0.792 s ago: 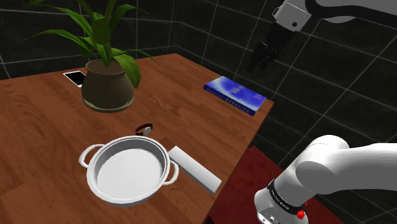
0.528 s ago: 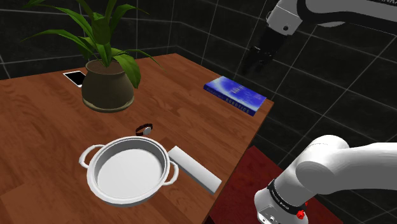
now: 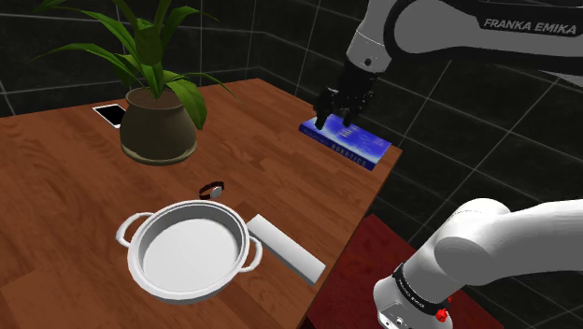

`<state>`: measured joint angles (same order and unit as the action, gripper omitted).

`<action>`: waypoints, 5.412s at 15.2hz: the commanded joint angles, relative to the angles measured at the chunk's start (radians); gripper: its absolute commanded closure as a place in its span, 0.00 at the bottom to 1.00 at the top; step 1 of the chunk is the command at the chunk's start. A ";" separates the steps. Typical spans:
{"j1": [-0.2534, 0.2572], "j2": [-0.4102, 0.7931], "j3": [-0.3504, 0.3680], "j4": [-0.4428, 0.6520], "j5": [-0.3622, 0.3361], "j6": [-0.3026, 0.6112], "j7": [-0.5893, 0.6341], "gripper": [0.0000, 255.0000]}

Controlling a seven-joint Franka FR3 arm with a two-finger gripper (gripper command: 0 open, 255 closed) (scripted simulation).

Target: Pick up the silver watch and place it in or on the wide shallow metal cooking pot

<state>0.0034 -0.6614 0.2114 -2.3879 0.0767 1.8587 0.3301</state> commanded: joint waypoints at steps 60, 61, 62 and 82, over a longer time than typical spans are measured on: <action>0.007 0.888 0.377 0.500 -0.274 0.196 0.970 1.00; 0.006 0.883 0.378 0.508 -0.269 0.184 0.967 1.00; 0.005 0.878 0.380 0.515 -0.265 0.172 0.964 1.00; 0.102 0.696 0.492 0.468 -0.148 0.062 1.122 1.00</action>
<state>0.0971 0.0459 0.6942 -1.9107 -0.0790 1.9208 1.4359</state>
